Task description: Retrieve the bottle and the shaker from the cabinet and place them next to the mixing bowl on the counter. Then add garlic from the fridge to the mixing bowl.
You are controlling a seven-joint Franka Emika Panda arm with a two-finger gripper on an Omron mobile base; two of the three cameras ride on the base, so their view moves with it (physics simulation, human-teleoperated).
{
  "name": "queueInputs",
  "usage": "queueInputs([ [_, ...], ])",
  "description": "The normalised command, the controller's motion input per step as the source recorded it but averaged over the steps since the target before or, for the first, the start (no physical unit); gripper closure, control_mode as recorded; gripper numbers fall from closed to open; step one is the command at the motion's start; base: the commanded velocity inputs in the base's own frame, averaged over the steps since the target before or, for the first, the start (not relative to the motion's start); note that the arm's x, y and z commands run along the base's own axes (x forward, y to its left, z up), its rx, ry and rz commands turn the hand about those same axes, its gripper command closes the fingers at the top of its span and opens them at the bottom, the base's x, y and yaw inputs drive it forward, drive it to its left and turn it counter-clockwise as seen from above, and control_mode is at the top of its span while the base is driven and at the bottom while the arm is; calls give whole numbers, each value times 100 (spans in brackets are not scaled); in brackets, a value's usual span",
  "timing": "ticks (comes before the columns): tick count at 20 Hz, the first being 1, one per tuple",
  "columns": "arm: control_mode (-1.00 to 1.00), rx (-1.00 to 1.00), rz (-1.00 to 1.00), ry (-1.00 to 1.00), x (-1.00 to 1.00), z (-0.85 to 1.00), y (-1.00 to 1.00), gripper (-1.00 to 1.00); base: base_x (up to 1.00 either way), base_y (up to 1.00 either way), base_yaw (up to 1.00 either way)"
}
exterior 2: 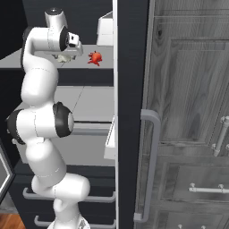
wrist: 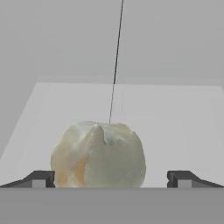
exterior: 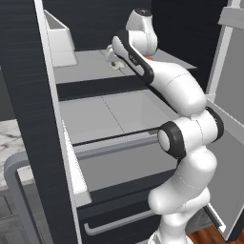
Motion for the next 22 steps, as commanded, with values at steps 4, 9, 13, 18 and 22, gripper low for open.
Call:
queueInputs([
  [4, -100, 0, 0, 0, 2, 0, 10, -100, 0, 0, 0],
  [9, -100, 0, 0, 0, 6, 0, 17, -100, 0, 0, 0],
  [13, -100, 0, 0, 0, 0, -4, 10, -100, 0, 0, 0],
  [18, -100, 0, 0, 0, 0, -2, 2, -100, 0, 0, 0],
  [22, -100, 0, -2, 0, 9, -5, 0, -100, 0, 0, 0],
])
